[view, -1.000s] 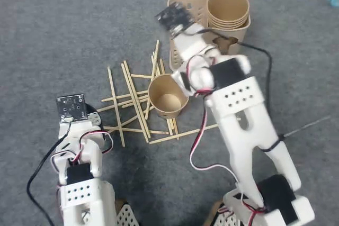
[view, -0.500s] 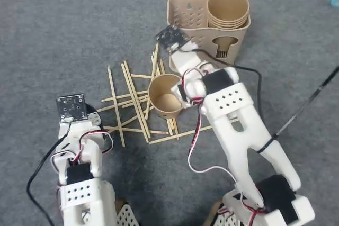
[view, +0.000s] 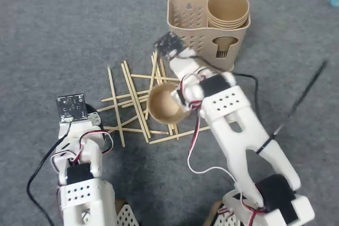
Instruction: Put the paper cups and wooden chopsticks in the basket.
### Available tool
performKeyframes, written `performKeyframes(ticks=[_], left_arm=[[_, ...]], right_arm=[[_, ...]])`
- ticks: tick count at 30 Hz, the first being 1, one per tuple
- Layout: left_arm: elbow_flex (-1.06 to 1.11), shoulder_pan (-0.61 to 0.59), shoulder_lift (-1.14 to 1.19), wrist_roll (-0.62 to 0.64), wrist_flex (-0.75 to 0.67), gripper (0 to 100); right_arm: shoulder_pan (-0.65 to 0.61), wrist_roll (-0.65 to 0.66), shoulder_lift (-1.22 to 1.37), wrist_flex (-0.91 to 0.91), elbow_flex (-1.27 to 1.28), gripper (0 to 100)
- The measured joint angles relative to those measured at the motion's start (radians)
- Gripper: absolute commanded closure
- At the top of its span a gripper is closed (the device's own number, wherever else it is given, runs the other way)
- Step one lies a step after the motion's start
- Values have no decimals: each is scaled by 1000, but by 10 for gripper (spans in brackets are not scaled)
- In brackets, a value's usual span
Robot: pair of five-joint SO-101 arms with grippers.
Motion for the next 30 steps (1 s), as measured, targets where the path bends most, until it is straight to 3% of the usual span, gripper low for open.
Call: performKeyframes(ticks=[13,21,30], left_arm=[[0,0,0,0,0,987],[0,0,0,0,0,987],[0,0,0,0,0,987]], right_arm=[[147,-138,0,488,-801,992],[265,-135,14,419,-1166,992],[397,-52,262,261,-1241,992]])
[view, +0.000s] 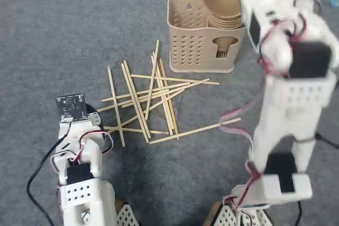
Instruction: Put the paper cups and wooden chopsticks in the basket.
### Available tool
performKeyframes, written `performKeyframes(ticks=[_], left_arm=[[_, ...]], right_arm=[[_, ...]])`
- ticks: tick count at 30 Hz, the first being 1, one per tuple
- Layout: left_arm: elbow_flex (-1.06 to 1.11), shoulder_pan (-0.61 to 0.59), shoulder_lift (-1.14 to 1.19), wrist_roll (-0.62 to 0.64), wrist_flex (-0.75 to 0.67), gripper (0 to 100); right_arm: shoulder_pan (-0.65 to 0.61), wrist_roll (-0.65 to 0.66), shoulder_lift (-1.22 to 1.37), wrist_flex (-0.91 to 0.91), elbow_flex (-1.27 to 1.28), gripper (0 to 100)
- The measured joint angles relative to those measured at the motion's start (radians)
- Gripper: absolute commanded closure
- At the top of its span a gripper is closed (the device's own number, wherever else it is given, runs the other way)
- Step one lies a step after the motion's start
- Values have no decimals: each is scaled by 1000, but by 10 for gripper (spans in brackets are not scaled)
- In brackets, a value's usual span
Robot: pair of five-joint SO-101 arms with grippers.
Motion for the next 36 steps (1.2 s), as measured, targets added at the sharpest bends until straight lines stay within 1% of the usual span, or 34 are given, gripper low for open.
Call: performKeyframes(ticks=[4,10,19,21,24,26,28,32,34,36], left_arm=[[0,0,0,0,0,987],[0,0,0,0,0,987],[0,0,0,0,0,987],[0,0,0,0,0,987],[0,0,0,0,0,987],[0,0,0,0,0,987],[0,0,0,0,0,987],[0,0,0,0,0,987],[0,0,0,0,0,987],[0,0,0,0,0,987]], right_arm=[[28,2,87,-12,0,992],[29,5,170,-29,0,992],[29,5,196,-29,0,983],[29,5,219,-29,0,924],[35,5,239,-29,0,795],[34,5,242,-29,0,750],[31,3,242,-29,-3,753],[35,-25,235,-26,-89,772],[52,-49,212,3,-141,785],[75,-80,178,51,-189,821]])
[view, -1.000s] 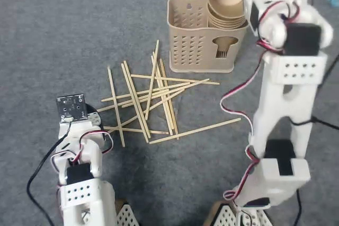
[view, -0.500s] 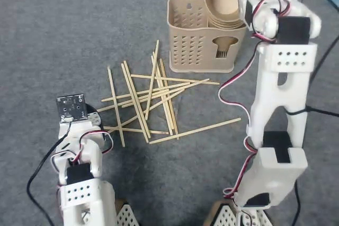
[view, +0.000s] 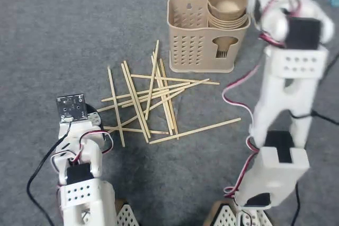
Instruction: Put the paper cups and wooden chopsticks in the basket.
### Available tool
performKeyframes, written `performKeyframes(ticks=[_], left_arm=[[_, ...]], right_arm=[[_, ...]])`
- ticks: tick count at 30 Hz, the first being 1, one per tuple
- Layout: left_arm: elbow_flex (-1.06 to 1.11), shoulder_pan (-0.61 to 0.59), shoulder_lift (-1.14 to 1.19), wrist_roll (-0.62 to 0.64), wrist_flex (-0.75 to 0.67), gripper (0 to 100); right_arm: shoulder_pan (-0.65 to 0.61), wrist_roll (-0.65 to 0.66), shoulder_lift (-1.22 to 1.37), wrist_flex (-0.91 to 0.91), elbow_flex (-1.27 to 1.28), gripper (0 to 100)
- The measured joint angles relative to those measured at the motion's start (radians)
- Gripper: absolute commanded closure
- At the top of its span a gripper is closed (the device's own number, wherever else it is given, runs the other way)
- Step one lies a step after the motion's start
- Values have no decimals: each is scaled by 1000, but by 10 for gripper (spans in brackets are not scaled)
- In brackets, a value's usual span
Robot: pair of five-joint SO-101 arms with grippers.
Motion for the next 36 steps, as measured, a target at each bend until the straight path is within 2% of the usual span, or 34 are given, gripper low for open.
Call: performKeyframes(ticks=[5,11,25,28,33,36], left_arm=[[0,0,0,0,0,987],[0,0,0,0,0,987],[0,0,0,0,0,987],[0,0,0,0,0,987],[0,0,0,0,0,987],[0,0,0,0,0,987]], right_arm=[[17,-43,-92,166,-86,998],[15,-48,-137,313,-103,989],[6,-51,-170,336,-121,990],[5,-51,-244,336,-29,990],[-14,-51,-468,330,299,990],[-34,-51,-606,215,516,990]])
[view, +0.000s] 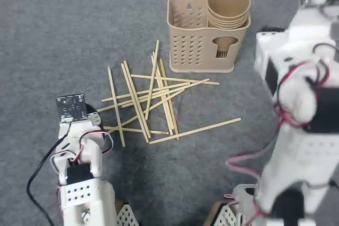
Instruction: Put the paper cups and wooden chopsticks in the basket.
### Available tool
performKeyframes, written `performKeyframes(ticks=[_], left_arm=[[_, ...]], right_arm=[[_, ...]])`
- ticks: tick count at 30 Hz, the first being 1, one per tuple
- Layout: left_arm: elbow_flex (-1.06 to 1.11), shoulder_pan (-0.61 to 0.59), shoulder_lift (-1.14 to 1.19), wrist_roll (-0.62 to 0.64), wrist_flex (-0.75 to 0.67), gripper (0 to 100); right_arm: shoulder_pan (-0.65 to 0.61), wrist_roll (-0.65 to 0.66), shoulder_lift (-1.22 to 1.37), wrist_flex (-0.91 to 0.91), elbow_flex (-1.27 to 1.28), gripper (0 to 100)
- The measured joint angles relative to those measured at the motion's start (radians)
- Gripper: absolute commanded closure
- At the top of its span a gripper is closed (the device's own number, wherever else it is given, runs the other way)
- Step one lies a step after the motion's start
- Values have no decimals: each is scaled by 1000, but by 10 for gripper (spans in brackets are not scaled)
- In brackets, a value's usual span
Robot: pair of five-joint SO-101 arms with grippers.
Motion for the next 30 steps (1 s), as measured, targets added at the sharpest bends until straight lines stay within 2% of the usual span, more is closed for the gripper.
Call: performKeyframes(ticks=[4,9,16,23,30], left_arm=[[0,0,0,0,0,987],[0,0,0,0,0,987],[0,0,0,0,0,987],[0,0,0,0,0,987],[0,0,0,0,0,987]], right_arm=[[8,-3,-95,-310,334,990],[-3,-3,-106,-790,746,989],[-37,26,-106,-1399,1103,989],[-77,147,14,-1600,1145,990],[-80,150,230,-1608,1034,990]])
